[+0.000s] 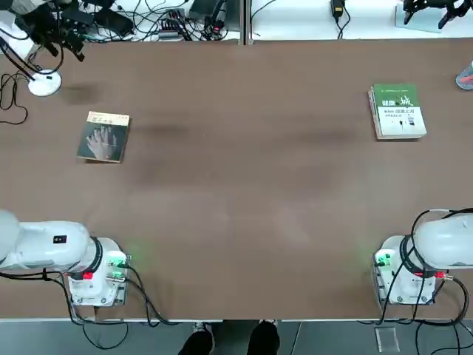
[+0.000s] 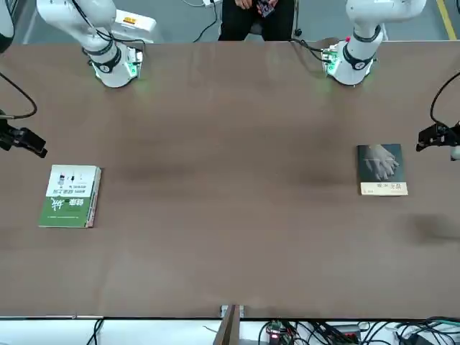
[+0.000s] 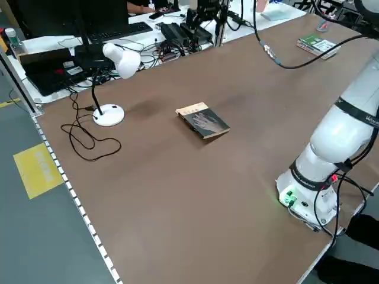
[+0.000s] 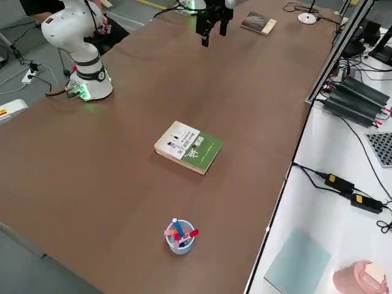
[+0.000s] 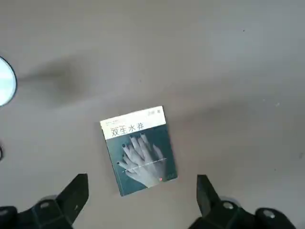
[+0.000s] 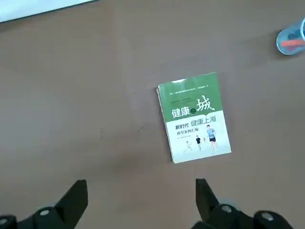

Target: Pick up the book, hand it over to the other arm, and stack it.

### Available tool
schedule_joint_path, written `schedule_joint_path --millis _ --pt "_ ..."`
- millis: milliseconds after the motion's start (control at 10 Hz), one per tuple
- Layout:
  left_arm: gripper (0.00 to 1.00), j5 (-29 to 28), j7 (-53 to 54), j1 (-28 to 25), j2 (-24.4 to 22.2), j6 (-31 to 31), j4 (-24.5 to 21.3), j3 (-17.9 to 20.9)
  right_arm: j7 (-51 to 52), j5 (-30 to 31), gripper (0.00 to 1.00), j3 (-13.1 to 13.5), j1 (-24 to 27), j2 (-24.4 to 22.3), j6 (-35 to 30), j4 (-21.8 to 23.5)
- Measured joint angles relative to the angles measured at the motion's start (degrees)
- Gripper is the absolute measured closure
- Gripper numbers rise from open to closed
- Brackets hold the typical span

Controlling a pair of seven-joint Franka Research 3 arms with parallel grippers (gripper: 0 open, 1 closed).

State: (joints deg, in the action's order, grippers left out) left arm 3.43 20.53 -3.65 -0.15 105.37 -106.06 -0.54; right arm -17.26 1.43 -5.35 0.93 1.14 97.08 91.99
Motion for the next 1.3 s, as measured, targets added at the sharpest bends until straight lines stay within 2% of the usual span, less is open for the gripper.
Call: schedule_joint_path --millis 700,1300 --pt "0.0 3.46 14.01 -6.94 0.01 9.1 -10.28 0.07 0.05 0.0 0.0 -0.02 -0.04 0.0 0.0 0.0" --pt "0.0 6.14 24.74 -10.49 1.58 11.91 -13.31 0.08 0.07 0.0 0.0 -0.06 -0.82 0.0 0.15 -0.03"
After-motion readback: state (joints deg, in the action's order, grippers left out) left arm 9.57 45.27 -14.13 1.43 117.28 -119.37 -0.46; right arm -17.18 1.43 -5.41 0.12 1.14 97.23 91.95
